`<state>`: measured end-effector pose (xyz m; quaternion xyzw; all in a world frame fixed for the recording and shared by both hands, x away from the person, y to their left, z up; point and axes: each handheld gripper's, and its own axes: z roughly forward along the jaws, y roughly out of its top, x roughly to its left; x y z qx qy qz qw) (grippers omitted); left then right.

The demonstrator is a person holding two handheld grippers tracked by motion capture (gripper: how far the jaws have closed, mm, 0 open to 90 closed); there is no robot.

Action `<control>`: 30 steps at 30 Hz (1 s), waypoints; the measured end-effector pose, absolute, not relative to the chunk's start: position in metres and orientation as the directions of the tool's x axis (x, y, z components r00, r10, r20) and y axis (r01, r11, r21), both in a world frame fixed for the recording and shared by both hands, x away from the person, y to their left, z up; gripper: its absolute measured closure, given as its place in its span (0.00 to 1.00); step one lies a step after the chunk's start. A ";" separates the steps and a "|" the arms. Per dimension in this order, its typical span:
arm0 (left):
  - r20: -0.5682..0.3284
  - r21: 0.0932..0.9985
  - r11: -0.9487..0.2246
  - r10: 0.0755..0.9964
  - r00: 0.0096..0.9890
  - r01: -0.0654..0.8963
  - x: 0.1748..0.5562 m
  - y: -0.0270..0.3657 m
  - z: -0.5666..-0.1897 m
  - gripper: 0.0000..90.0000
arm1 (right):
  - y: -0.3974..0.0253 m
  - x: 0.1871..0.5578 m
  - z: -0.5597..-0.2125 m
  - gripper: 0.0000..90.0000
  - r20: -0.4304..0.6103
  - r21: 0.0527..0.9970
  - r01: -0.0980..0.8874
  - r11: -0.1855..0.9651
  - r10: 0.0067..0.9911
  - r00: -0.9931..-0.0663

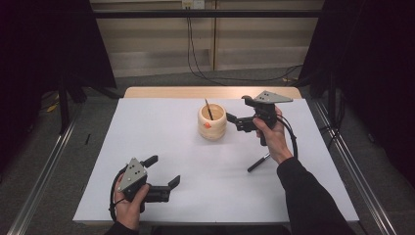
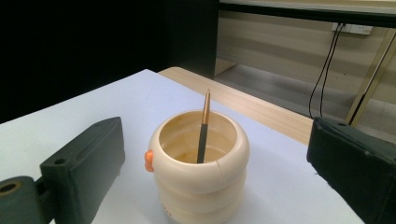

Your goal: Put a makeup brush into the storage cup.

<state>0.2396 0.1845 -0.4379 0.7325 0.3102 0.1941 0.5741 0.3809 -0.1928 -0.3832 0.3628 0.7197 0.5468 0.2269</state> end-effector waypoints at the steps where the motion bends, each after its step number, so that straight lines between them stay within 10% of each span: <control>1: -0.072 0.962 -0.146 0.681 0.729 0.232 0.239 0.184 -0.438 0.01 | -0.193 0.379 -0.383 0.05 0.063 0.952 0.271 0.144 0.772 -0.632; 30: -0.073 0.965 -0.135 0.688 0.722 0.227 0.239 0.186 -0.437 0.01 | -0.243 0.323 -0.392 0.06 0.041 0.950 0.278 0.144 0.823 -0.566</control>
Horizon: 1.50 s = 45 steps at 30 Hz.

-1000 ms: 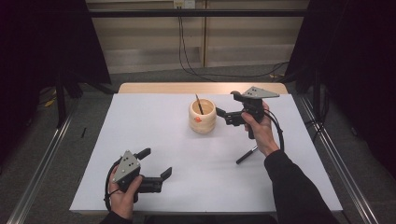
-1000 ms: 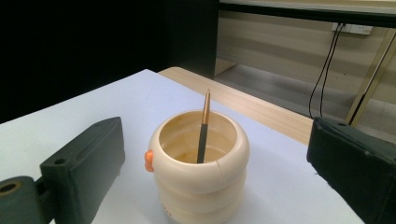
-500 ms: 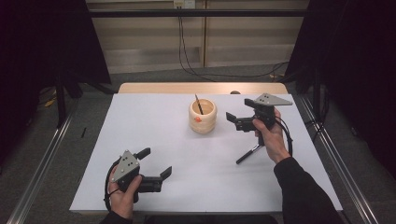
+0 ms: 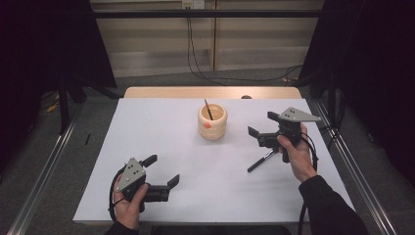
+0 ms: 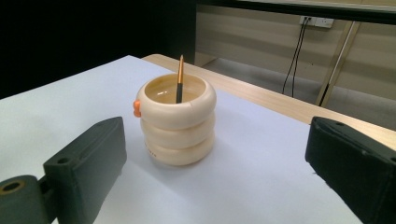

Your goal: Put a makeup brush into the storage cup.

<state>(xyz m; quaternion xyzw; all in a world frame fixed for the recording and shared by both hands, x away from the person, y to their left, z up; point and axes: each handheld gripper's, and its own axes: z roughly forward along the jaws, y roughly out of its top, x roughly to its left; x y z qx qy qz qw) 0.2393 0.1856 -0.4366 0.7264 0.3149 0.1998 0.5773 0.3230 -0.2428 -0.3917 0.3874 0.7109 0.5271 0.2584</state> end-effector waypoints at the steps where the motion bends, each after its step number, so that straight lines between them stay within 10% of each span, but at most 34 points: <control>1: -0.070 0.964 -0.139 0.689 0.722 0.226 0.240 0.186 -0.437 0.01 | -0.245 0.320 -0.392 0.06 0.043 0.950 0.278 0.141 0.824 -0.565; 45: -0.075 0.970 -0.113 0.706 0.704 0.217 0.235 0.191 -0.435 0.01 | -0.307 0.202 -0.425 0.07 0.038 0.946 0.302 0.117 0.886 -0.462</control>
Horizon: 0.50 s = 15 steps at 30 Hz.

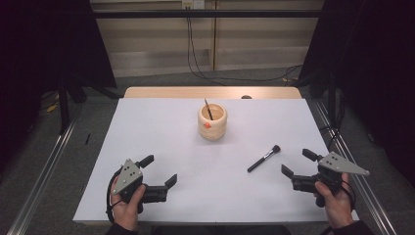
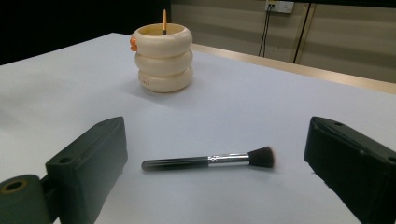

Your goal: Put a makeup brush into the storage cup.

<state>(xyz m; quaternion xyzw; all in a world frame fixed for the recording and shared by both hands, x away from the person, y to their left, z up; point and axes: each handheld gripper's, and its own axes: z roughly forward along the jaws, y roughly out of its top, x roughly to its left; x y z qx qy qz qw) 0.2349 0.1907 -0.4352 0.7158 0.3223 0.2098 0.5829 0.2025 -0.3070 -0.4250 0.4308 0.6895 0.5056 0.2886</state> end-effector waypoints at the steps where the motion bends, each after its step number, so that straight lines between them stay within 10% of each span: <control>1: -0.071 0.970 -0.115 0.709 0.702 0.214 0.235 0.191 -0.435 0.01 | -0.308 0.200 -0.425 0.07 0.039 0.946 0.303 0.118 0.884 -0.466; 15: -0.078 0.970 -0.107 0.710 0.699 0.218 0.234 0.192 -0.435 0.01 | -0.322 0.181 -0.429 0.06 0.061 0.946 0.311 0.088 0.897 -0.438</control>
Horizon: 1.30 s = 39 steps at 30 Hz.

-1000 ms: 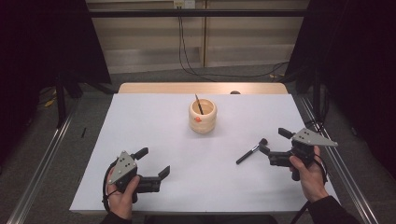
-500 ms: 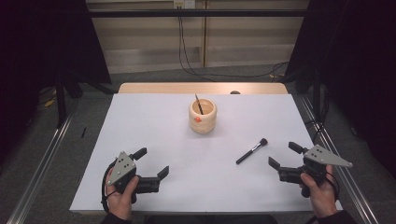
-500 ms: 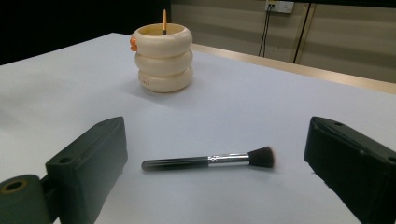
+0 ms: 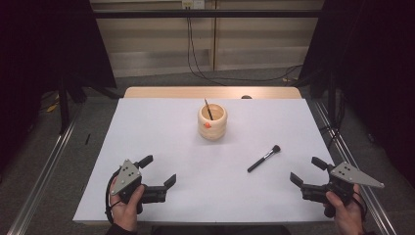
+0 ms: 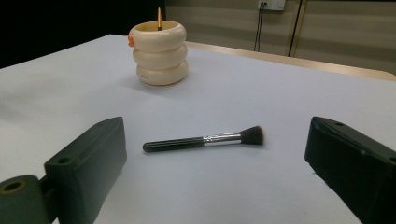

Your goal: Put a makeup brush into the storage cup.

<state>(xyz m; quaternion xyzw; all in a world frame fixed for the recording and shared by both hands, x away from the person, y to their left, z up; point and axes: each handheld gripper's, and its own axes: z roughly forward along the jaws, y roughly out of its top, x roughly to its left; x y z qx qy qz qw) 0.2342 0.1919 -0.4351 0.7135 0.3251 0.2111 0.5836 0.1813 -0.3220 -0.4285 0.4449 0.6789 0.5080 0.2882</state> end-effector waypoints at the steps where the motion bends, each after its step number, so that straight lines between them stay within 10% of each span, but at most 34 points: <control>1: -0.080 0.970 -0.107 0.709 0.700 0.219 0.234 0.192 -0.435 0.01 | -0.321 0.181 -0.428 0.06 0.065 0.946 0.314 0.086 0.895 -0.440; 39: -0.082 0.969 -0.108 0.704 0.706 0.220 0.239 0.192 -0.436 0.01 | -0.295 0.245 -0.416 0.07 0.015 0.924 0.346 0.164 0.887 -0.462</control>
